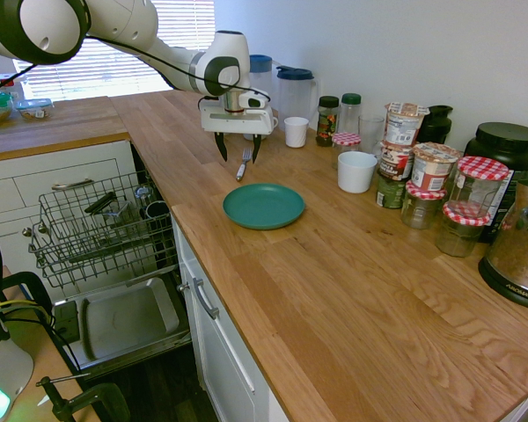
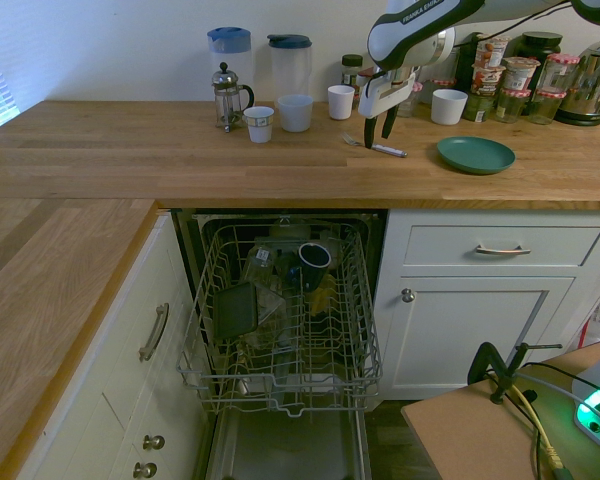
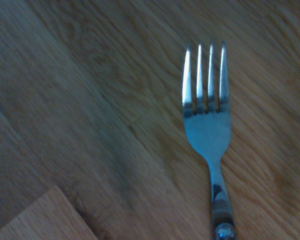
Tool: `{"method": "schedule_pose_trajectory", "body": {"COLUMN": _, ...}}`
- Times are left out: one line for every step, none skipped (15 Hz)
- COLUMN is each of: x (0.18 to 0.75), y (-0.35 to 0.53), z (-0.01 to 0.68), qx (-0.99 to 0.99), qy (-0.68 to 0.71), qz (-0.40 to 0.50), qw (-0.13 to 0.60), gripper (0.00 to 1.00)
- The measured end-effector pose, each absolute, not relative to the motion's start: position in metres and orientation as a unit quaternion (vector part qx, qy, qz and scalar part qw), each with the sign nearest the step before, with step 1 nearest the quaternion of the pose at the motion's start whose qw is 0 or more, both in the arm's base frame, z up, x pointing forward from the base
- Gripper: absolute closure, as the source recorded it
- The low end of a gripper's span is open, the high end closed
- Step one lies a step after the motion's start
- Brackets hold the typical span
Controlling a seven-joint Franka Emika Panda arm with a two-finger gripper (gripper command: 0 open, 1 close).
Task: Put the fork in the dishwasher
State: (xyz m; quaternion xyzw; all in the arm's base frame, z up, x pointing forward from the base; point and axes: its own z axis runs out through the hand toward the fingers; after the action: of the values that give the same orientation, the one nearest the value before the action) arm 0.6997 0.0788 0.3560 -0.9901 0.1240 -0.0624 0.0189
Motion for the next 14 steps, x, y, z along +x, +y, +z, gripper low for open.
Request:
{"method": "schedule_pose_trajectory", "body": {"x": 0.702, "y": 0.077, "z": 0.353, "qx": -0.990, "qy": 0.125, "qz": -0.058, "qw": 0.017, "gripper": 0.00}}
{"method": "schedule_pose_trajectory", "body": {"x": 0.705, "y": 0.076, "z": 0.351, "qx": -0.990, "qy": 0.126, "qz": -0.055, "qw": 0.016, "gripper": 0.00}}
{"method": "schedule_pose_trajectory", "body": {"x": 0.707, "y": 0.075, "z": 0.349, "qx": -0.990, "qy": 0.127, "qz": -0.054, "qw": 0.015, "gripper": 0.00}}
{"method": "schedule_pose_trajectory", "body": {"x": 0.709, "y": 0.074, "z": 0.347, "qx": -0.990, "qy": 0.127, "qz": -0.051, "qw": 0.014, "gripper": 0.00}}
{"method": "schedule_pose_trajectory", "body": {"x": 0.710, "y": 0.073, "z": 0.346, "qx": -0.991, "qy": 0.128, "qz": -0.048, "qw": 0.013, "gripper": 1.00}}
{"method": "schedule_pose_trajectory", "body": {"x": 0.711, "y": 0.073, "z": 0.346, "qx": -0.991, "qy": 0.127, "qz": -0.046, "qw": 0.013, "gripper": 1.00}}
{"method": "schedule_pose_trajectory", "body": {"x": 0.712, "y": 0.074, "z": 0.345, "qx": -0.991, "qy": 0.127, "qz": -0.043, "qw": 0.013, "gripper": 1.00}}
{"method": "schedule_pose_trajectory", "body": {"x": 0.714, "y": 0.075, "z": 0.344, "qx": -0.991, "qy": 0.126, "qz": -0.042, "qw": 0.012, "gripper": 1.00}}
{"method": "schedule_pose_trajectory", "body": {"x": 0.714, "y": 0.078, "z": 0.343, "qx": -0.991, "qy": 0.124, "qz": -0.040, "qw": 0.012, "gripper": 1.00}}
{"method": "schedule_pose_trajectory", "body": {"x": 0.715, "y": 0.081, "z": 0.342, "qx": -0.992, "qy": 0.122, "qz": -0.038, "qw": 0.012, "gripper": 1.00}}
{"method": "schedule_pose_trajectory", "body": {"x": 0.715, "y": 0.085, "z": 0.340, "qx": -0.992, "qy": 0.119, "qz": -0.036, "qw": 0.011, "gripper": 1.00}}
{"method": "schedule_pose_trajectory", "body": {"x": 0.717, "y": 0.088, "z": 0.339, "qx": -0.992, "qy": 0.118, "qz": -0.037, "qw": 0.010, "gripper": 1.00}}
{"method": "schedule_pose_trajectory", "body": {"x": 0.718, "y": 0.090, "z": 0.339, "qx": -0.992, "qy": 0.119, "qz": -0.037, "qw": 0.008, "gripper": 1.00}}
{"method": "schedule_pose_trajectory", "body": {"x": 0.719, "y": 0.090, "z": 0.339, "qx": -0.992, "qy": 0.119, "qz": -0.037, "qw": 0.007, "gripper": 1.00}}
